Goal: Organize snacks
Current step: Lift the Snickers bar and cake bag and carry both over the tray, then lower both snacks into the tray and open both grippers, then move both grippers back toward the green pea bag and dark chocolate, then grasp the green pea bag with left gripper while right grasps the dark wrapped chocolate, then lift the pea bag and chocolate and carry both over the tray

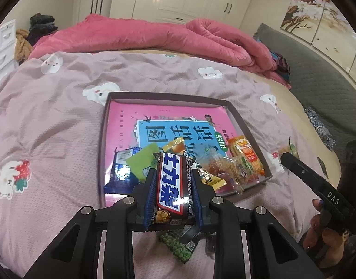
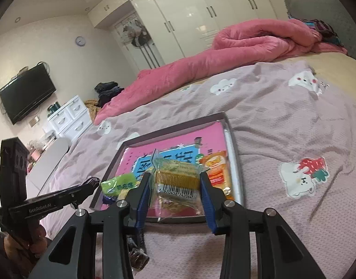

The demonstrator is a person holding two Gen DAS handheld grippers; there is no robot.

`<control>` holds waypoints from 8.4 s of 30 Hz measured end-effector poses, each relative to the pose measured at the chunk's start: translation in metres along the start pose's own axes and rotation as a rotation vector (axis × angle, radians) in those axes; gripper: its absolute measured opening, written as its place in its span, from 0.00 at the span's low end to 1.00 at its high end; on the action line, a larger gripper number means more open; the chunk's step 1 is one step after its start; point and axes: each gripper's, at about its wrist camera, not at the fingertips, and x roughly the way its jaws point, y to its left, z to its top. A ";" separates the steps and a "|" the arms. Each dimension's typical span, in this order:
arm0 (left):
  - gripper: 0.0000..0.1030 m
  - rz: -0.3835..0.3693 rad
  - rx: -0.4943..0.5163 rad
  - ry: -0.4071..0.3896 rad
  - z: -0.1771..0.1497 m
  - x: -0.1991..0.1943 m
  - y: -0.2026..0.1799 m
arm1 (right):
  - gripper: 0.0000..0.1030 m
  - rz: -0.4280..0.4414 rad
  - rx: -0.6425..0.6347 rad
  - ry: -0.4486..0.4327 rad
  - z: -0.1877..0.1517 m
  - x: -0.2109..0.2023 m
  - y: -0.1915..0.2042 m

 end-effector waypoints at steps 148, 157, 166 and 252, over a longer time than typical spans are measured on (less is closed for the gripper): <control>0.70 -0.054 0.132 0.246 -0.060 0.042 0.002 | 0.51 0.122 -0.555 0.438 -0.105 0.063 0.085; 0.69 -0.073 0.150 0.281 -0.066 0.054 -0.005 | 0.37 0.112 -0.534 0.459 -0.101 0.061 0.078; 0.58 -0.051 0.182 0.254 -0.068 0.063 -0.017 | 0.37 0.031 -0.345 0.369 -0.070 0.049 0.041; 0.16 0.056 0.018 -0.012 0.012 0.069 0.022 | 0.37 0.036 -0.387 0.116 -0.031 0.070 0.065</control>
